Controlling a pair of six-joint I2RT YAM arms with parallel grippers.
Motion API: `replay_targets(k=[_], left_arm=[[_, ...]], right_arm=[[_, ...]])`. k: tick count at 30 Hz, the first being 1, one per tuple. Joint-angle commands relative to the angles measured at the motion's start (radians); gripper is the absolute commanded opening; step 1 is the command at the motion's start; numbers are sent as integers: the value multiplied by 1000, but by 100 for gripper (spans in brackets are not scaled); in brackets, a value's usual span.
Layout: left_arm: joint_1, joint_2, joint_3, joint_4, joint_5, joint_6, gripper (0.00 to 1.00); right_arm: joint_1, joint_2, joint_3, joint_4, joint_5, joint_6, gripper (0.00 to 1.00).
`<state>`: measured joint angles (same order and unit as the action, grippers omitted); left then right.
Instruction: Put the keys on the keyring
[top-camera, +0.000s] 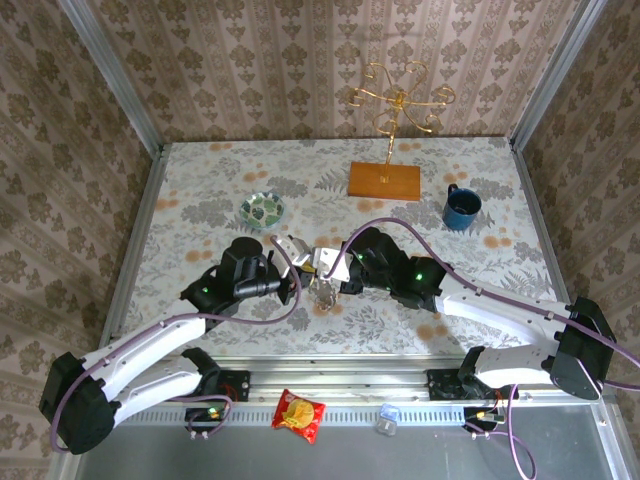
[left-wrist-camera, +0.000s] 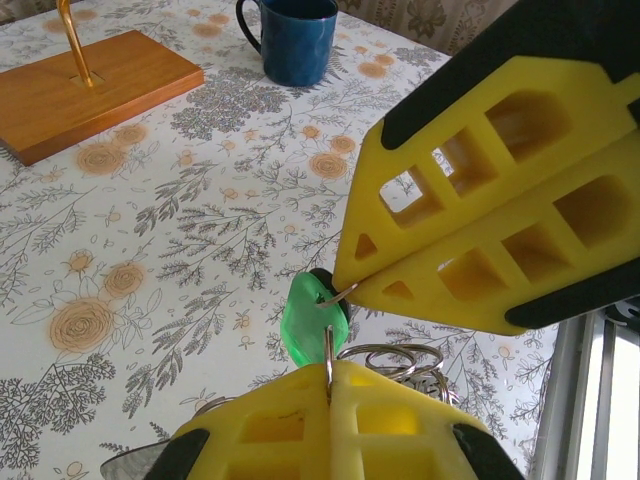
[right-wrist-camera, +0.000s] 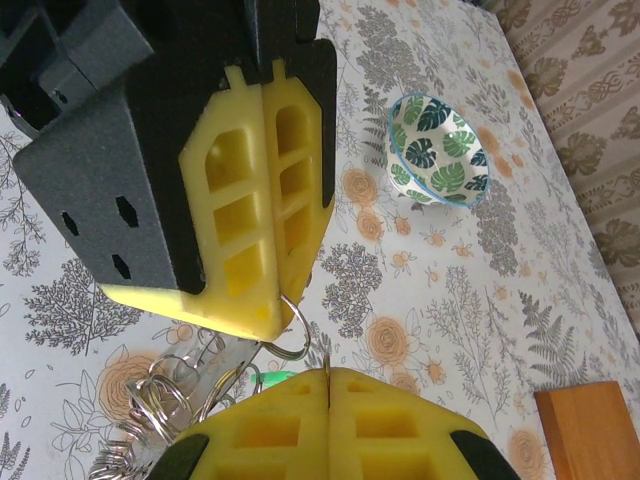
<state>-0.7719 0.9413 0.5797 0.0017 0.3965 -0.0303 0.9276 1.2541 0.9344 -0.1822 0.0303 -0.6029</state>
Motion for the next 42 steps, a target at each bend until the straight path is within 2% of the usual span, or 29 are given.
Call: replay_targets(k=[1,18,32,42], left_arm=[[-7,-6,39,25,18,17,0],[-8,-5,43,17,19,27,0],[-9,-7,52,-1,-13,28,0],[-9,-9,56,-1,-28,29,0]], right_arm=[[8,5,1,9,-4,6,0],[22,-1,-5,15,-25,4,0],[33,-7,-5,-45,-69,-23,0],[40,-8,-4,-59,-48,-32,0]])
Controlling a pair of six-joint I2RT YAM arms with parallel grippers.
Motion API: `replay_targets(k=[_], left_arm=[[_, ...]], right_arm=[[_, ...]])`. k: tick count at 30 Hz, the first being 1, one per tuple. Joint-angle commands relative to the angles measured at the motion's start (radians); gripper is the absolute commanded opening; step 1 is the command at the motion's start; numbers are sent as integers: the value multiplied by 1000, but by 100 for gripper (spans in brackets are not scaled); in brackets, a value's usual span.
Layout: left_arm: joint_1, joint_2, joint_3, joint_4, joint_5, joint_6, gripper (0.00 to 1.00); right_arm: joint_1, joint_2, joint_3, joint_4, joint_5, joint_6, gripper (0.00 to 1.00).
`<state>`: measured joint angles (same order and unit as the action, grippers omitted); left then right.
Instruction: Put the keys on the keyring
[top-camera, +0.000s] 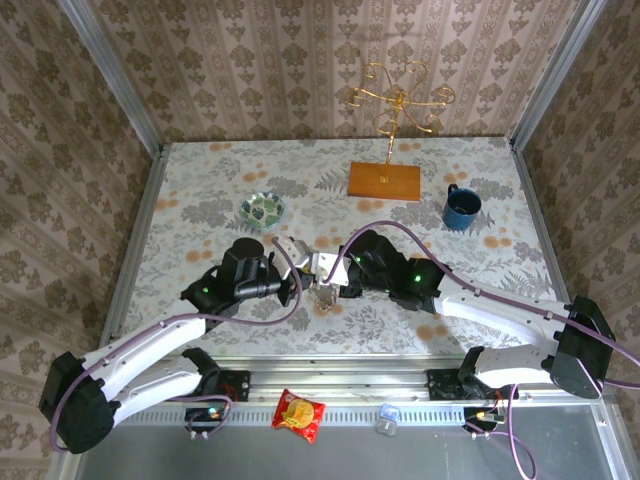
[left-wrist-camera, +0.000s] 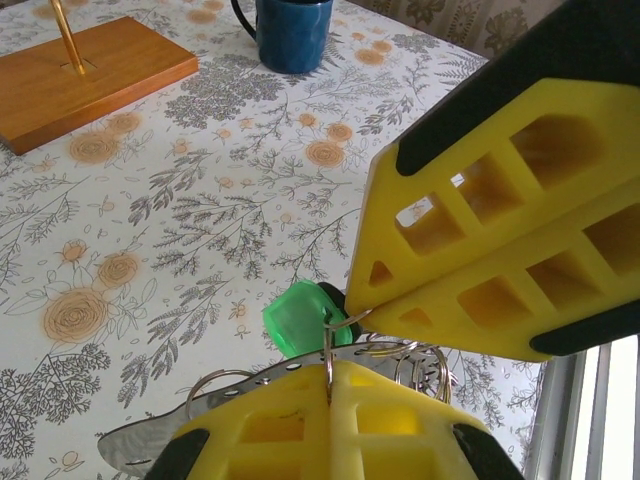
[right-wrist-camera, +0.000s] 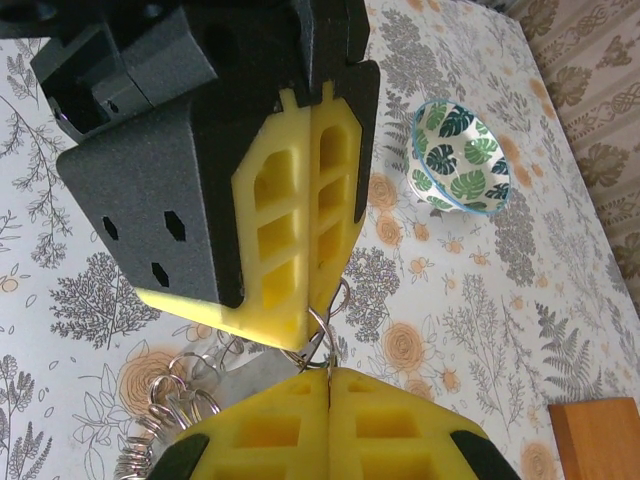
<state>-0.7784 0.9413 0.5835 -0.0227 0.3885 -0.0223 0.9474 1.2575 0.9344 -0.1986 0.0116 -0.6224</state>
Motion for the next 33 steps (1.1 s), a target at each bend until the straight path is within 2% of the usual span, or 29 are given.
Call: replay_targets(k=[1,21,33], left_arm=[[-2,-10,53,26,-21,21,0],[-2,-7,47,75,-42,-1,0],[-2,-21,23,147,-14,-29,0]], right_arm=[[21,-15,-4,-41,-27,-13,0],[22,-19,-3,-63,-43,-13,0],[21,-10,-4,-46,-52,-7,0]])
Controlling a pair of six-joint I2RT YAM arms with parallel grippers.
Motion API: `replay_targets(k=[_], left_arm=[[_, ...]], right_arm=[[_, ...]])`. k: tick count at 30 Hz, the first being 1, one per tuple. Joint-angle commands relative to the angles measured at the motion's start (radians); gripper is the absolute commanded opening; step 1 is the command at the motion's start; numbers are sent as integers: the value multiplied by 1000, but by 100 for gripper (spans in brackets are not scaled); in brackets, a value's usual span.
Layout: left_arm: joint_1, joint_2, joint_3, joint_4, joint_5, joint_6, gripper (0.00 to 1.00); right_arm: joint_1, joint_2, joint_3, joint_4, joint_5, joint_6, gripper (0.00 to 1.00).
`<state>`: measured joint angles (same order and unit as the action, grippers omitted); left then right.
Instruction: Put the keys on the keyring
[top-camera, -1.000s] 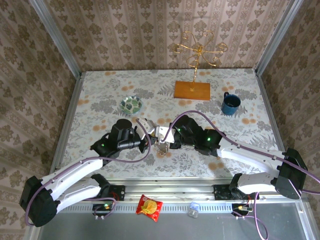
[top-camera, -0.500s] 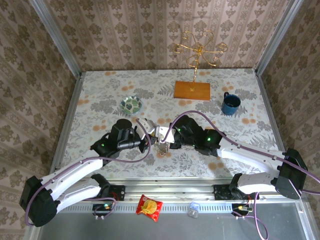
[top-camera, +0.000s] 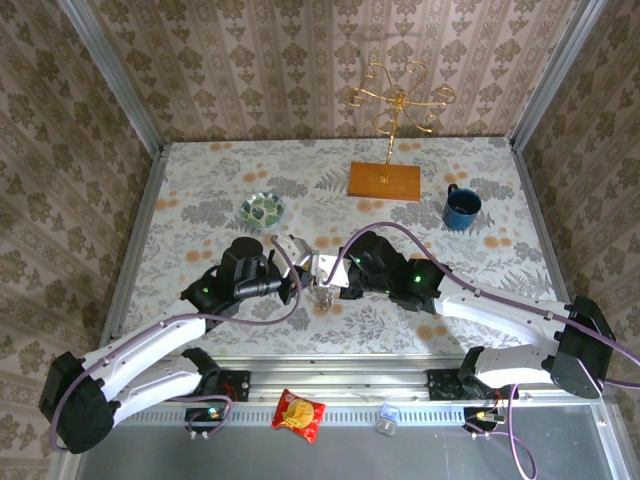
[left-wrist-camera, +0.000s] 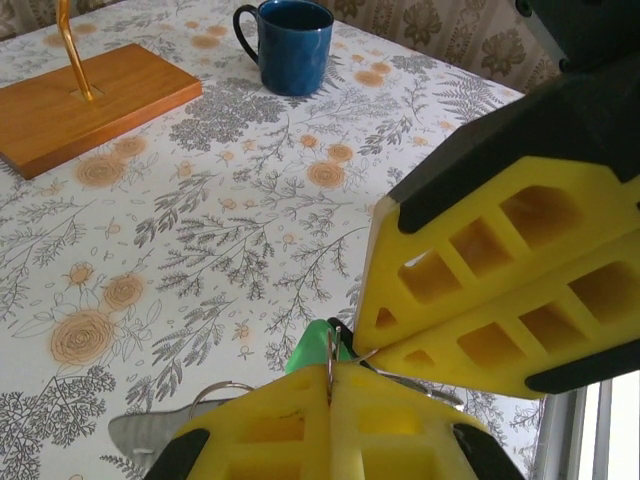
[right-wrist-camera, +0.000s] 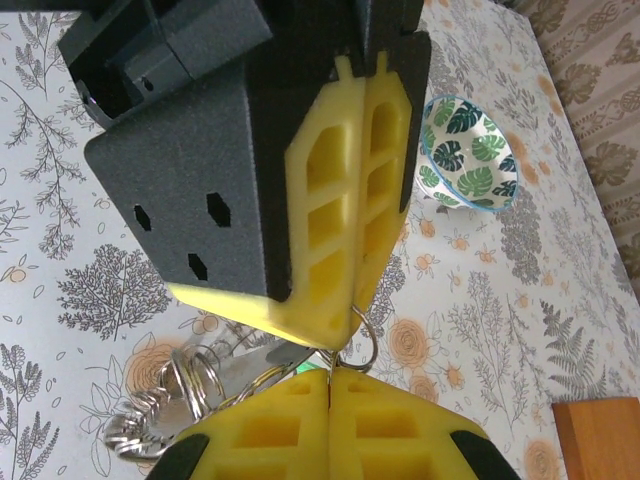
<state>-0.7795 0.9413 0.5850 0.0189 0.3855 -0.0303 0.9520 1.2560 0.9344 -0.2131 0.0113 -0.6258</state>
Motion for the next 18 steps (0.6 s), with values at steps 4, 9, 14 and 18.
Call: replay_targets(k=[4,9,14,18], left_arm=[[-1,-37,-13,166,-13,-39,0],[-1,-44,-60,281,-2,-73,0],[-1,-48,-93,330,21,-61,0],[-1,-51,-129,381,51,-27,0]], right_arm=[[16,-28,-25,-9,-64,4,0],[9,-54,-61,4,-106,6,18],[-42,-99,-70,-44,-198,37,34],[-178,-146,-62,-78,-433,139,35]])
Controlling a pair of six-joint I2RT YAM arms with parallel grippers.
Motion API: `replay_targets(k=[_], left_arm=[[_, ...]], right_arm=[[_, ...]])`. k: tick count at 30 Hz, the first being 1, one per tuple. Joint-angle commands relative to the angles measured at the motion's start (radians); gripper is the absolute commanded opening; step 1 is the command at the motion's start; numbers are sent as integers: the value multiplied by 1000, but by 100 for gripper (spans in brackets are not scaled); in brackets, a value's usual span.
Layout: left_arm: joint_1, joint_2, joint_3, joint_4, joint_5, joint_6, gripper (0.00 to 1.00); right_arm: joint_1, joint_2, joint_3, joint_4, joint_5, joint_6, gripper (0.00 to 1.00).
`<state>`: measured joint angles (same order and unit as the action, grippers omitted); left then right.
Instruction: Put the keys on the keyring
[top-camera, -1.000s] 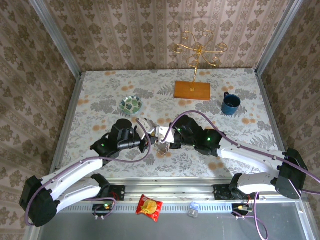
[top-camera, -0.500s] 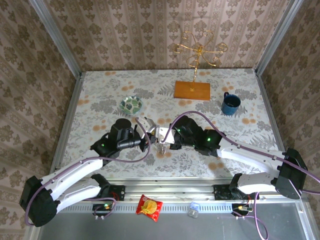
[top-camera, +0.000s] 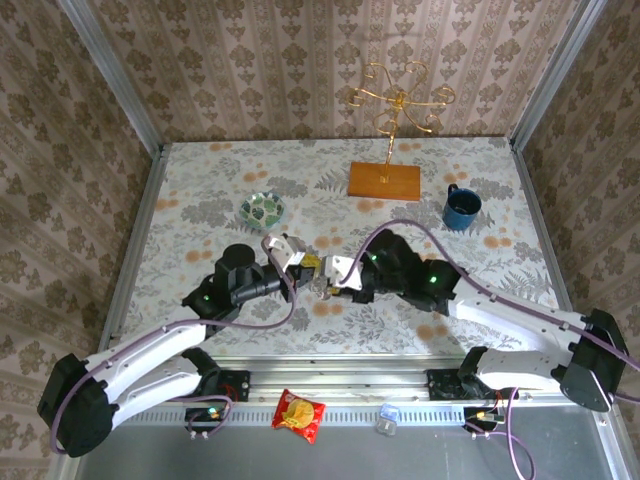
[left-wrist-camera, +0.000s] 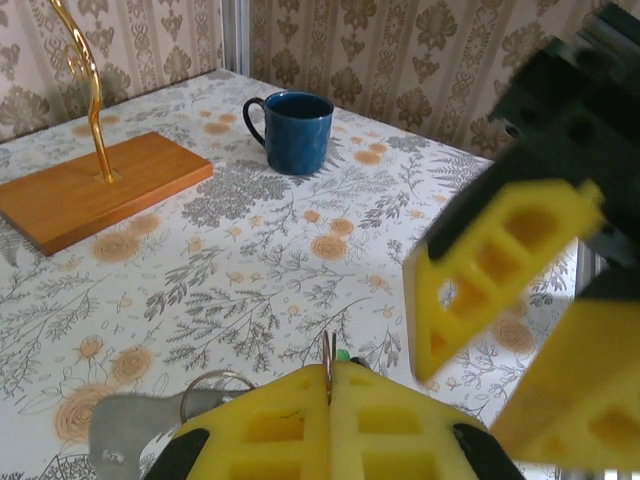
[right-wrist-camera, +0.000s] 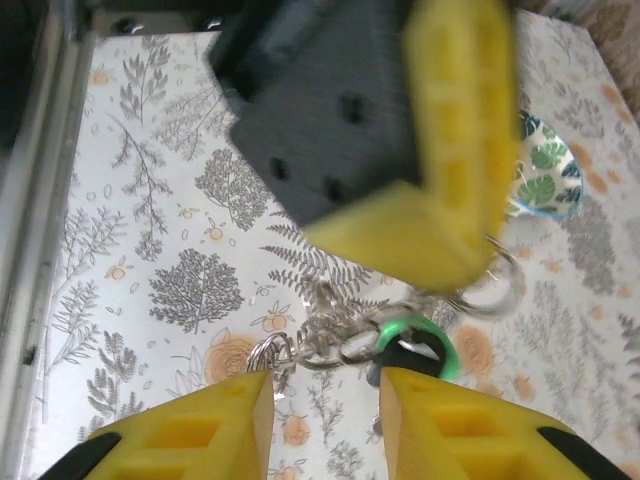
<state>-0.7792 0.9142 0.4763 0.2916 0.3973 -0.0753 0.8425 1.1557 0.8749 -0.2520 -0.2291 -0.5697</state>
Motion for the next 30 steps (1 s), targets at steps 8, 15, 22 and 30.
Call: replay_targets(k=[8,15,22,30], left_arm=[[-2,-16,-96,251,155,104,0],[0,-17,-136,317,208,150,0],[-2,-2,-146,350,223,151,0],[-2,27,-153,405,273,149,0]], right_arm=[[-155,-44,-51,162,-333,206,32],[-155,0,-57,177,-413,163,32],[-154,20,-67,181,-469,172,28],[-154,41,-78,213,-450,209,15]])
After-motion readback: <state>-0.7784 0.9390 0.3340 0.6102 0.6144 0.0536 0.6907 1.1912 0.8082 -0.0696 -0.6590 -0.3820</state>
